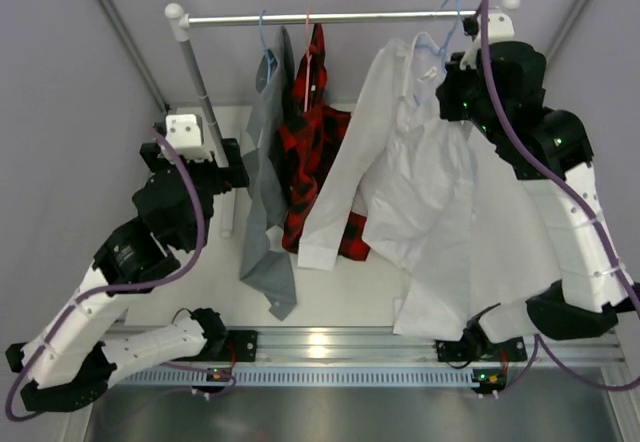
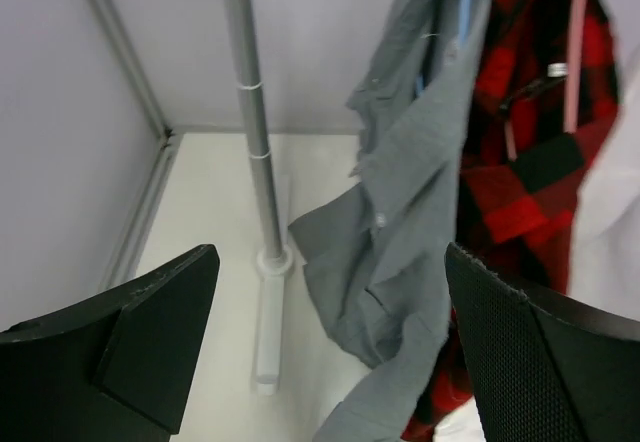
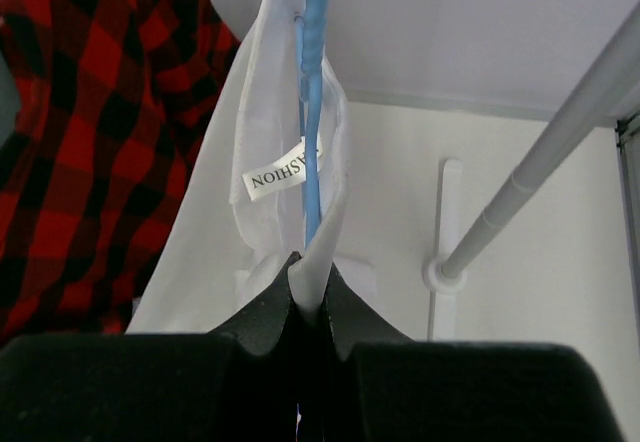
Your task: Place the shirt on the hanger
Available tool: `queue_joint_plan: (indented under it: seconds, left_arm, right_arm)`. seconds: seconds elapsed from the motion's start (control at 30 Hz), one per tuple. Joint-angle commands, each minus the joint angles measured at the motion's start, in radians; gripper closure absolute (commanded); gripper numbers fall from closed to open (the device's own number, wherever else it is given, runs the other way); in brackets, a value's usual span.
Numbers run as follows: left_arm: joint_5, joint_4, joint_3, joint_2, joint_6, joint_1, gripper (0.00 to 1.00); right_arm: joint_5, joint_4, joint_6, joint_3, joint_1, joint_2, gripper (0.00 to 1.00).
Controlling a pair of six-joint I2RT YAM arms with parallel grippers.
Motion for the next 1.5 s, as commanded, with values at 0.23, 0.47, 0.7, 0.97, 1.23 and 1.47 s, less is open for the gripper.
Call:
queue_joint_plan:
  seconds: [0.23, 0.47, 0.7, 0.97, 1.23, 1.47]
  left_arm:
    - [0.354, 0.034, -0.020, 0.047, -0.152, 0.601, 0.02]
    - [0.454, -0.015, -0.095, 0.078, -0.224, 0.780, 0.02]
    - [0.465, -0.051, -0.228, -0.017, -0.236, 0.780, 0.02]
    - [0.478, -0.017, -0.340, -0.062, -0.222, 0.780, 0.02]
    - [0.523, -0.018, -0.382, -0.149, -0.205, 0.778, 0.02]
    - [0.583, -0.012, -0.520, -0.337, -0.221, 0.773, 0.02]
  right_arm:
    - [0.125, 0.149, 0.009, 0.193, -0.006, 0.182, 1.00]
    - [0.183, 0.216, 0.109, 0.003, -0.011, 0.131, 1.00]
    - [0.164, 0.261, 0.107, -0.119, -0.020, 0.090, 1.00]
    - [0.065, 0.286, 0.060, -0.201, -0.025, -0.017, 0.01]
    - [0.110, 0.261, 0.009, -0.479, -0.035, -0.397, 0.00]
    - [0.223, 0.202, 0.044, -0.882, -0.035, -0.820, 0.00]
